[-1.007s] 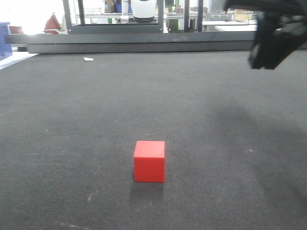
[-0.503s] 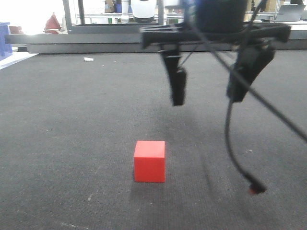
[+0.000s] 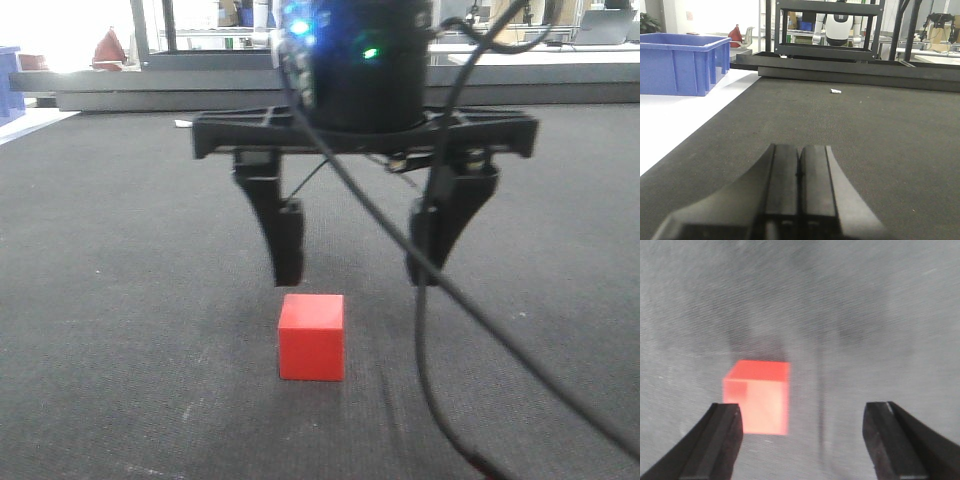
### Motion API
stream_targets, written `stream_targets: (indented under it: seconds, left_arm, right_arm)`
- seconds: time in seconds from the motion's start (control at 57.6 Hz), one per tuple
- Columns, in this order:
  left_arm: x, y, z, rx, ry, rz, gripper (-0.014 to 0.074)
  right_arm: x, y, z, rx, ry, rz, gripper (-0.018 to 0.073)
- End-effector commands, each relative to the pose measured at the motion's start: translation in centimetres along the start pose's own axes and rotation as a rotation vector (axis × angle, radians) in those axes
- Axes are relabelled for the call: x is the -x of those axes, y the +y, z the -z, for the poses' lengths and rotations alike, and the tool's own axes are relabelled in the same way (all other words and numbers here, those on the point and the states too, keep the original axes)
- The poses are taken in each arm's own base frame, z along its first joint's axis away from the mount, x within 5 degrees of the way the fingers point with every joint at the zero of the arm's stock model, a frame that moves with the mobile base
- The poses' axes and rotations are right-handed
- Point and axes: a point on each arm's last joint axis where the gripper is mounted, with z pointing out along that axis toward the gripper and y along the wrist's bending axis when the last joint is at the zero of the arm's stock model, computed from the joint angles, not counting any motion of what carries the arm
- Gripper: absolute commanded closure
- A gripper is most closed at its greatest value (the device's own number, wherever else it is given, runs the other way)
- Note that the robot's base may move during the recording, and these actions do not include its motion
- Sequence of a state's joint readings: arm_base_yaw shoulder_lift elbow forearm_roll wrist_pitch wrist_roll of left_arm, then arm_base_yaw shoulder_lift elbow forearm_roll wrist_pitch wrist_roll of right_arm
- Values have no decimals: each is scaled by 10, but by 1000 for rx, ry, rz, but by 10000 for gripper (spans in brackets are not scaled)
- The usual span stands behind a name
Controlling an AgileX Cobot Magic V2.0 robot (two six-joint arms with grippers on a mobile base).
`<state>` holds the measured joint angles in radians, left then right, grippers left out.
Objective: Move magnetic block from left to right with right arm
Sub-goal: 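Lower the open right gripper over the red cube, then close the right gripper on the red cube and lift it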
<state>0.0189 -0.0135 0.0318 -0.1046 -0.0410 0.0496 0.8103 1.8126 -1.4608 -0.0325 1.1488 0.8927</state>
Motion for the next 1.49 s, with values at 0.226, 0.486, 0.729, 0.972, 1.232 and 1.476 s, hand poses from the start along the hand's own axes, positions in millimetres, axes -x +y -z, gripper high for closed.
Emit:
stream_targets:
  seconds: [0.226, 0.486, 0.729, 0.972, 1.232, 1.476]
  left_arm:
    - [6, 0, 1, -2, -95, 3, 722]
    - [6, 0, 1, -2, -95, 3, 722]
    - [6, 0, 1, -2, -95, 3, 722]
    - [6, 0, 1, -2, -95, 3, 722]
    - [6, 0, 1, -2, -95, 3, 722]
    - [6, 0, 1, -2, -95, 3, 722]
  right_arm:
    - [4, 18, 4, 58, -23, -28, -39]
    - [6, 23, -10, 63, -15, -48, -39]
    - [5, 23, -18, 44, 1, -46, -38]
    - [3, 21, -21, 36, 7, -46, 178]
    - [3, 20, -12, 55, -13, -44, 313]
    - [0, 8, 12, 87, -94, 36, 313]
